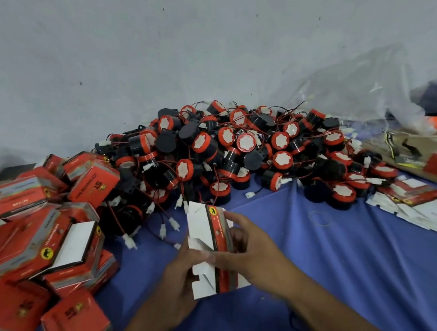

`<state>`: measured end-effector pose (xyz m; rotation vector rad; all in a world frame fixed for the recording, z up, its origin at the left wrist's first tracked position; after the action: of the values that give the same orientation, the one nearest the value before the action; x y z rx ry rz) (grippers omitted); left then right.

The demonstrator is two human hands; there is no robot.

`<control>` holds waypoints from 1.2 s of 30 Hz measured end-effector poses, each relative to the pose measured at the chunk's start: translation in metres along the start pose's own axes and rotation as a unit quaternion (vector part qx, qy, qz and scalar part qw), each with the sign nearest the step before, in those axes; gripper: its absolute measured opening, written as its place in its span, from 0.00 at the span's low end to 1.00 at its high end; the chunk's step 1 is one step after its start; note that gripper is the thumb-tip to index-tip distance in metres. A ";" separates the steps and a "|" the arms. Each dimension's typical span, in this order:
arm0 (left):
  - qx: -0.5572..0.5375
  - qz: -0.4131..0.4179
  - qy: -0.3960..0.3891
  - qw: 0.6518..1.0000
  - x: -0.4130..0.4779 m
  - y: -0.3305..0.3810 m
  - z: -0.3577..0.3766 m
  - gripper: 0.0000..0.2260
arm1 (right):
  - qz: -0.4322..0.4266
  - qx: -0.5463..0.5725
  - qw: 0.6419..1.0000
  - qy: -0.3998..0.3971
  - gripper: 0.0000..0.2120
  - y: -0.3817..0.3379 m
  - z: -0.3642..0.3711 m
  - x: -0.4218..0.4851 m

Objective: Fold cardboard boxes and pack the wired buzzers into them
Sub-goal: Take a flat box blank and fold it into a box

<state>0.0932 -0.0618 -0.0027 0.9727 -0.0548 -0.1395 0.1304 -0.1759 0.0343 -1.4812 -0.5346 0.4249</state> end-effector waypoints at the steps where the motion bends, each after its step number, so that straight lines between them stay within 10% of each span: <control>1: -0.012 -0.010 -0.034 0.999 -0.002 -0.001 0.005 0.31 | 0.016 0.060 0.998 -0.011 0.33 0.002 0.005 0.000; 8: -0.027 0.021 0.009 0.999 0.001 0.003 0.008 0.41 | 0.070 0.293 0.954 -0.014 0.29 0.002 0.003 0.001; 15: 0.035 0.048 0.059 0.997 0.001 0.022 -0.003 0.48 | 0.019 0.256 0.966 -0.009 0.32 -0.003 -0.009 0.005; 27: 0.129 0.029 -0.044 0.990 0.007 0.022 0.005 0.20 | -0.039 0.090 0.992 0.078 0.10 -0.008 -0.019 -0.001; 36: 0.161 0.119 0.180 0.963 0.005 0.031 -0.010 0.09 | -0.011 0.096 0.994 -0.055 0.18 0.004 0.011 -0.002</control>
<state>0.1023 -0.0369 0.0170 1.2952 0.1444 0.2776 0.1226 -0.1679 0.0304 -1.2715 -0.5811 0.5286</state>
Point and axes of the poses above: each hand's wrist, its own x-axis towards the middle knuckle, its own z-axis out of the palm, y = z × x, the point moved 6 cm from there along x, towards the middle knuckle, and after that the axes turned 1 degree about y, right-handed, at the moved point
